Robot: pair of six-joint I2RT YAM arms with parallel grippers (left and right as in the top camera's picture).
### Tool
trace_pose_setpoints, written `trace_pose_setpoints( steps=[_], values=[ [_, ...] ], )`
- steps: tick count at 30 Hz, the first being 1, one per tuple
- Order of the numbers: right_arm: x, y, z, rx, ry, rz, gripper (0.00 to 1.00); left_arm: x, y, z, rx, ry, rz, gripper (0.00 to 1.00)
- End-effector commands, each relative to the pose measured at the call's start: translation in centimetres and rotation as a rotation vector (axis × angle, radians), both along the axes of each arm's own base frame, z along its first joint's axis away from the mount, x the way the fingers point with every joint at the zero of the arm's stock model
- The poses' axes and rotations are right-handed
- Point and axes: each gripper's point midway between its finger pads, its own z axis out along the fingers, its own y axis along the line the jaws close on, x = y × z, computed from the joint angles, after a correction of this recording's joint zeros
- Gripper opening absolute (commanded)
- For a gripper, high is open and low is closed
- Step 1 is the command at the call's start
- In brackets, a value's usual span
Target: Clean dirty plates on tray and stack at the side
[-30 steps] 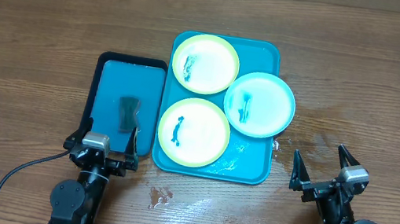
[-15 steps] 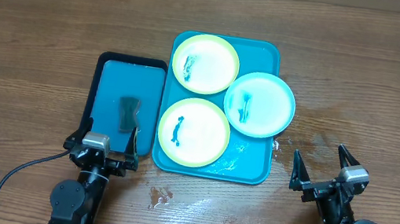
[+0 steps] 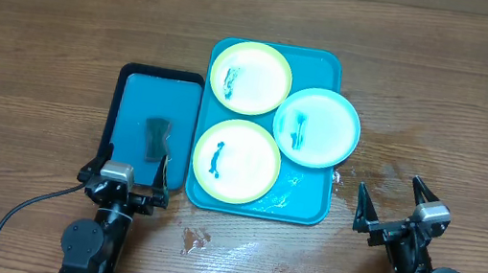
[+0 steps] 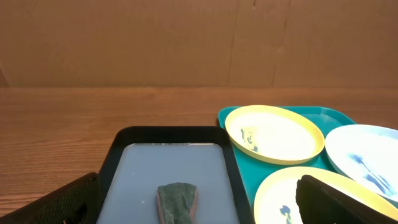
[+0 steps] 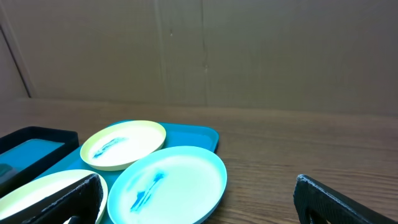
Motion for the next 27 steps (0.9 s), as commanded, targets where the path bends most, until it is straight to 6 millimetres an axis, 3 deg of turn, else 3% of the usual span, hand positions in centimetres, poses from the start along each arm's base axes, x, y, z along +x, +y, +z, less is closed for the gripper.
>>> trace_pose_setpoints(
  steps=[1,16,22,27],
  values=[
    [0.0,0.0,-0.2,-0.001,-0.001,0.002,1.0,0.0,0.1,0.0,-0.011,-0.005,0.003,1.0],
    [0.0,0.0,-0.2,0.0,-0.002,0.002,1.0,0.0,0.0,0.0,-0.049,-0.001,-0.001,1.0],
    [-0.3,1.0,0.0,0.066,0.01,0.064,1.0,-0.1,-0.5,0.1,-0.318,0.028,-0.006,1.0],
    [-1.6,3.8,0.0,0.221,0.082,0.238,1.0,-0.3,-1.7,0.3,-0.476,0.056,-0.07,1.0]
  ],
)
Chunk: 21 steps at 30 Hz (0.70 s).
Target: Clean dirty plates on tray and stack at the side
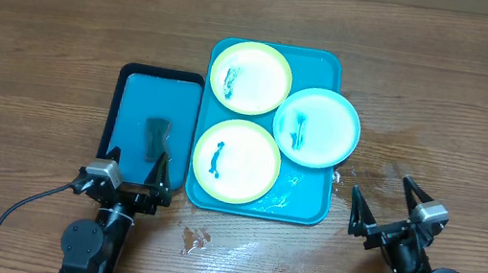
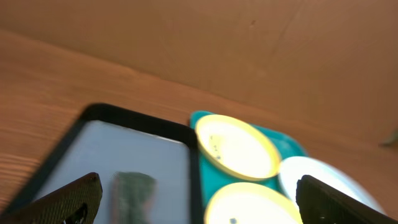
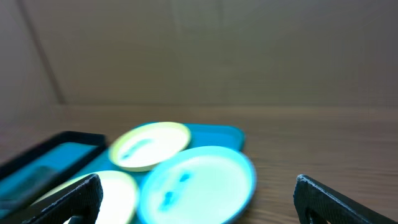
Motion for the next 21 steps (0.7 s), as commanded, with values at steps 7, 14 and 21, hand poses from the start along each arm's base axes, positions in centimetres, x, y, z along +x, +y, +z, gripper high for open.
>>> trace_pose_setpoints(
  steps=[7,14,21],
  values=[
    [-2.7,4.5,0.4,0.282,0.139,0.307,1.0,-1.6,-5.2,0.8,-0.182,0.014,-0.31,1.0],
    [-4.1,5.0,5.4,0.248,0.019,0.364,1.0,-3.6,-7.9,4.6,-0.164,-0.071,-0.5,1.0],
    [-5.7,4.2,12.2,0.141,-0.016,0.291,1.0,-5.3,-7.9,10.1,-0.071,-0.104,-0.507,0.99]
  ],
)
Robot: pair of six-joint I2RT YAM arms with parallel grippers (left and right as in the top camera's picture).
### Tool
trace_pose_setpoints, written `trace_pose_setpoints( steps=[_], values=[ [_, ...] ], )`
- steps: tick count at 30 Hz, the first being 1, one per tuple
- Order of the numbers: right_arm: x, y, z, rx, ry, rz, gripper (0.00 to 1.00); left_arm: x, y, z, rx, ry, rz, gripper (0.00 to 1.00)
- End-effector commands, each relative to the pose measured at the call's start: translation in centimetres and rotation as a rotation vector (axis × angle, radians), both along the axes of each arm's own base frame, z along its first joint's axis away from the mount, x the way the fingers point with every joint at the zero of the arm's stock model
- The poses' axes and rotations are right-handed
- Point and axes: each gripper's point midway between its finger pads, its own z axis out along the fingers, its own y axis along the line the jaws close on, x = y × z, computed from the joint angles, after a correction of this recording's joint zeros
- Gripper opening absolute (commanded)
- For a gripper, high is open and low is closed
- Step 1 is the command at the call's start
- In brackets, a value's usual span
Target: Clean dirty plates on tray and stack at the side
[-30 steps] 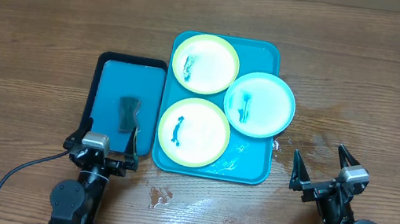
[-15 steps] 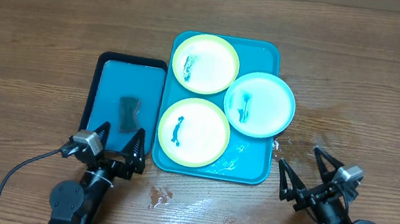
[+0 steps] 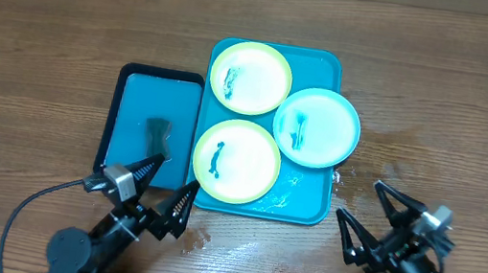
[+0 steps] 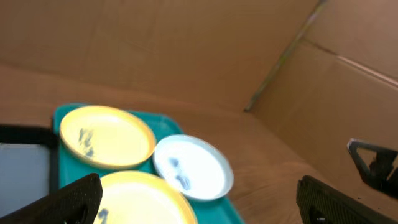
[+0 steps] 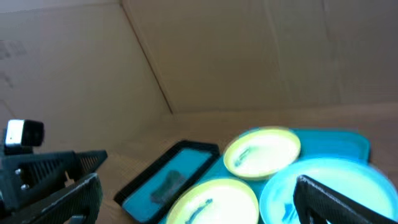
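A teal tray (image 3: 325, 63) holds three dirty plates with blue smears: a far yellow plate (image 3: 250, 77), a light blue plate (image 3: 316, 127) and a near yellow plate (image 3: 236, 160). A dark sponge (image 3: 157, 135) lies in a black tray (image 3: 162, 74) of water on the left. My left gripper (image 3: 165, 188) is open and empty at the black tray's near right corner, angled toward the plates. My right gripper (image 3: 370, 216) is open and empty on the table right of the teal tray. The left wrist view shows the plates (image 4: 193, 168); the right wrist view shows the sponge (image 5: 168, 182).
Wet patches mark the wooden table (image 3: 45, 39) near the teal tray's front edge and to its right. Cardboard walls (image 4: 186, 50) stand behind the table. Bare wood lies left of the black tray and right of the teal tray.
Both grippers have swung inward: the left now points right toward the plates, the right now points left toward both trays. Both remain open. Plates and sponge have not moved.
Both grippers first sat open at the table's near edge, facing straight ahead, the left behind the black tray. Then each had shifted slightly. Now both are angled toward the middle, open and empty, with the plates and sponge where they were.
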Motion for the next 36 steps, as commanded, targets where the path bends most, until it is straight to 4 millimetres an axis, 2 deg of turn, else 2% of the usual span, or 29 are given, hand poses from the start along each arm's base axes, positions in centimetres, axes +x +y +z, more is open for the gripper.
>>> trace_pose_setpoints(
  steps=[1,6,12,20,22,25,26,28,31,34,36],
  values=[
    [-0.9,-0.5,4.9,-0.077,-0.055,-0.047,1.0,-1.5,-0.4,4.6,0.079,-0.062,-0.029,1.0],
    [0.0,-1.9,6.9,-0.165,0.176,-0.129,1.0,-0.8,0.9,6.0,0.11,0.173,0.051,1.0],
    [1.5,-3.2,6.2,-0.27,0.509,-0.164,1.0,0.0,1.3,6.9,0.235,0.47,0.029,1.0],
    [3.0,1.0,4.3,-0.16,0.738,0.142,1.0,0.9,1.4,5.5,0.327,0.814,-0.05,1.0],
    [3.5,1.3,2.8,-0.181,0.802,0.161,1.0,0.9,1.4,4.8,0.326,0.885,-0.062,1.0],
    [4.0,1.3,-0.7,-0.301,0.921,0.109,1.0,0.6,1.4,3.6,0.325,0.975,-0.079,1.0],
    [4.0,1.4,-3.3,-0.386,1.019,0.054,1.0,0.4,1.4,3.0,0.345,1.013,-0.095,1.0],
    [3.8,2.0,-5.6,-0.457,1.115,0.001,1.0,0.3,1.9,2.7,0.38,1.031,-0.091,1.0],
    [3.9,4.1,-7.4,-0.499,1.172,-0.005,1.0,1.0,4.5,2.1,0.479,1.053,0.052,1.0],
    [4.9,6.1,-8.1,-0.476,1.184,0.002,1.0,2.1,8.4,1.2,0.555,1.086,0.302,1.0],
    [5.5,7.1,-8.7,-0.454,1.199,-0.003,1.0,2.6,9.7,0.1,0.581,1.105,0.382,1.0]
  ],
)
